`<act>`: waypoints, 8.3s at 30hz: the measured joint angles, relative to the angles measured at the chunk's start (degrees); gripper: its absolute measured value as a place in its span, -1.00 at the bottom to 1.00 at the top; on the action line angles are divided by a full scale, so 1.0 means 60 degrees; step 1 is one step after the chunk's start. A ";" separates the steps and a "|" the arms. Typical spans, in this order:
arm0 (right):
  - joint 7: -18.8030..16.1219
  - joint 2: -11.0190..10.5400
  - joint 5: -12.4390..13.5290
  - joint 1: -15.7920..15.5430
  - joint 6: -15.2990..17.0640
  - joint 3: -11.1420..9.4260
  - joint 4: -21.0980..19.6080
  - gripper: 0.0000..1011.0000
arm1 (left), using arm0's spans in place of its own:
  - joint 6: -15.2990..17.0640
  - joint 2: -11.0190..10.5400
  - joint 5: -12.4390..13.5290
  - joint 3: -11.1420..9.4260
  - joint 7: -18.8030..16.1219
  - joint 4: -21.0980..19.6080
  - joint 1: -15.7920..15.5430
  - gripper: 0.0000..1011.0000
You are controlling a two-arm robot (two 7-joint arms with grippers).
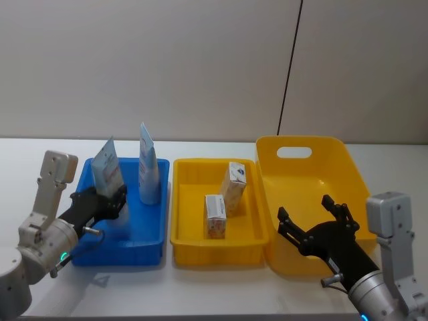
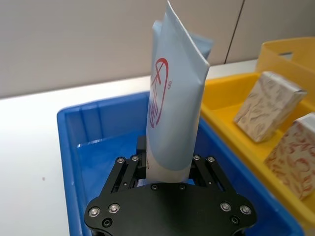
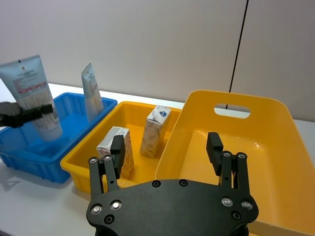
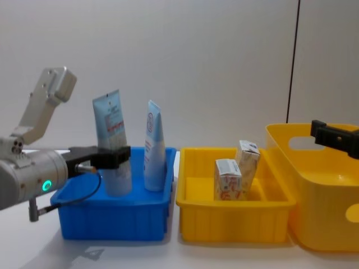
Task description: Bimanual collaborative sorting of washing and personal care products
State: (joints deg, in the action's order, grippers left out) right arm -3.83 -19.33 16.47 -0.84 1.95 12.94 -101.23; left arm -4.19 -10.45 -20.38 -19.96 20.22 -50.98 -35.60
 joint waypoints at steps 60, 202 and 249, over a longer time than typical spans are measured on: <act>-0.0334 -0.0185 0.0174 0.0010 0.0486 -0.0047 -0.0312 0.98 | -0.0336 0.1058 -0.1976 -0.1281 0.5542 0.1209 -0.1579 -0.31; 0.0346 0.1503 -0.3033 0.3625 0.1620 0.1815 0.3467 -0.25 | -0.0446 0.1300 -0.1923 -0.1540 0.5791 0.1855 -0.1898 0.98; 0.2655 0.2632 -0.2249 0.3901 0.2962 -0.0928 0.3718 -0.41 | -0.0445 0.1300 -0.1923 -0.1540 0.5789 0.1856 -0.1898 0.98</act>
State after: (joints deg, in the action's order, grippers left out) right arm 12.10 -3.54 2.97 22.57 19.72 7.38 -78.92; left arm -6.86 -2.64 -31.92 -29.19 54.95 -39.84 -46.99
